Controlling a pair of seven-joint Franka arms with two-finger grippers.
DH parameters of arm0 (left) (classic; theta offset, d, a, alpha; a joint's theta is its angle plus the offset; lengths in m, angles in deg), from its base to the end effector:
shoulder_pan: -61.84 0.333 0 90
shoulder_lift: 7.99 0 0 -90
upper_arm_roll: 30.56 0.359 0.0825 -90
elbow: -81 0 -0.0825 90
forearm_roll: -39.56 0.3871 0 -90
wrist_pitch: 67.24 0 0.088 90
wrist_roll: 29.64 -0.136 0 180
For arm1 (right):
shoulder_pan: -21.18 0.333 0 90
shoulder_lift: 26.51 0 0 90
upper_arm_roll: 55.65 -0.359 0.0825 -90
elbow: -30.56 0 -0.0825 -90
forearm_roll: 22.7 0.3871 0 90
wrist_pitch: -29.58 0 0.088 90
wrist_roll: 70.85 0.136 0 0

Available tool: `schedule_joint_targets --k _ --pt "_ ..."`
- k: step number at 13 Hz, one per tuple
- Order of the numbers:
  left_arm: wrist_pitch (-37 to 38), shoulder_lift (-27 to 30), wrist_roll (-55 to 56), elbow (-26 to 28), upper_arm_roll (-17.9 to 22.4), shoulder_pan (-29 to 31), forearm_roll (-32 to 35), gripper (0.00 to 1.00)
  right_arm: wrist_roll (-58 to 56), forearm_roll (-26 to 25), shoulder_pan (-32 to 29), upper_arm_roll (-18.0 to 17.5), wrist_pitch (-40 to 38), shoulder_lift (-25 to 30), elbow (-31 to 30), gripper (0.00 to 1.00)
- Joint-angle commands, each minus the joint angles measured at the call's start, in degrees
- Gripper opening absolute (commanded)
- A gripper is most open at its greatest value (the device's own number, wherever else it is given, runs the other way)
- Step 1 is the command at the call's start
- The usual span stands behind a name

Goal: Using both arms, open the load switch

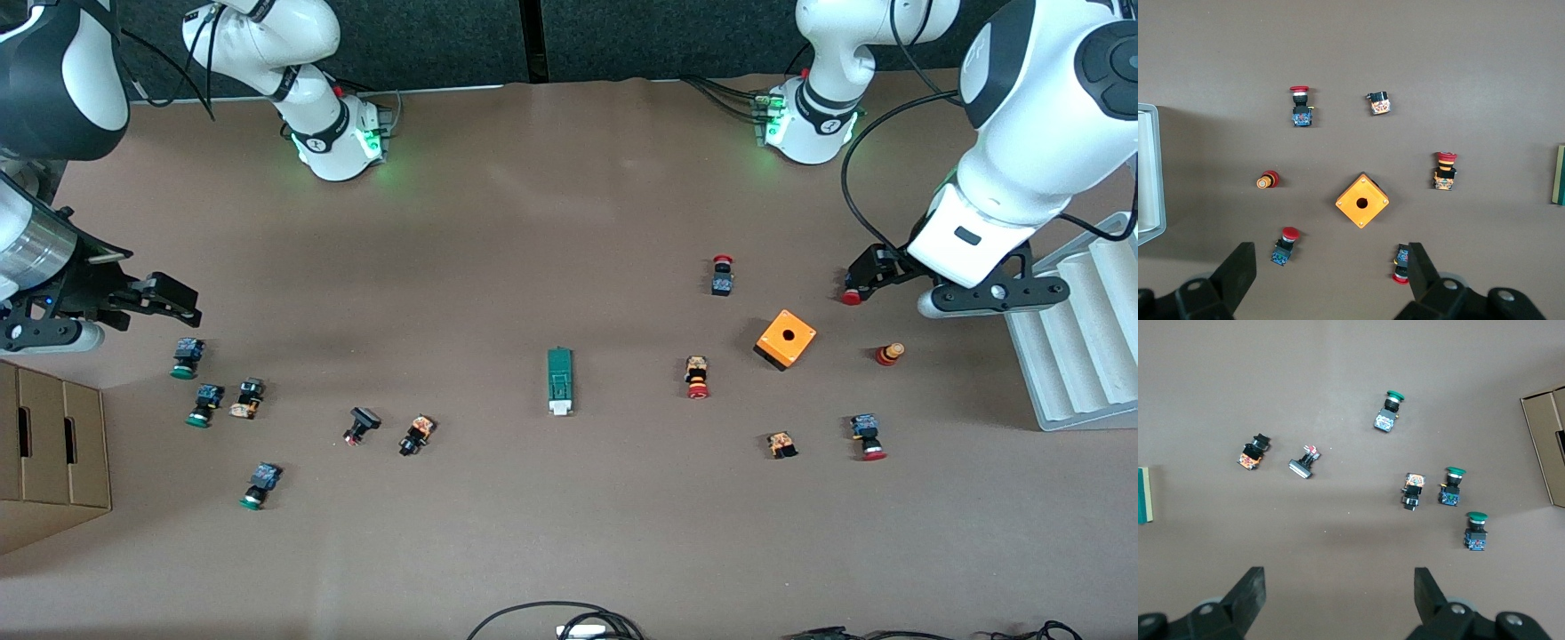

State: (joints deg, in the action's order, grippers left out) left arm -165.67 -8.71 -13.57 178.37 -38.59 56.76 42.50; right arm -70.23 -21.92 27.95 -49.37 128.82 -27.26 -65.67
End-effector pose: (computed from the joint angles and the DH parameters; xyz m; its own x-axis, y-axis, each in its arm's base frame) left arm 0.5573 -0.1229 0.5829 0.9989 0.0438 0.0192 0.0447 -0.9980 -0.0455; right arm 0.5747 0.0069 0.5934 0.9992 -0.0044 0.0394 -0.0039 -0.9999 -0.0125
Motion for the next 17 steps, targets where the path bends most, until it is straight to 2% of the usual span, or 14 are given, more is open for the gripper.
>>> schedule_joint_targets --k 1,17 --pt "0.78 -0.51 0.90 -1.12 0.21 -0.55 0.23 1.00 0.17 -1.92 0.27 0.05 -0.80 -0.40 1.05 1.00" --pt "-0.01 -0.68 0.98 -1.12 0.13 -0.63 0.05 1.00 -0.45 -1.66 0.44 -0.13 -0.71 -0.75 1.22 1.00"
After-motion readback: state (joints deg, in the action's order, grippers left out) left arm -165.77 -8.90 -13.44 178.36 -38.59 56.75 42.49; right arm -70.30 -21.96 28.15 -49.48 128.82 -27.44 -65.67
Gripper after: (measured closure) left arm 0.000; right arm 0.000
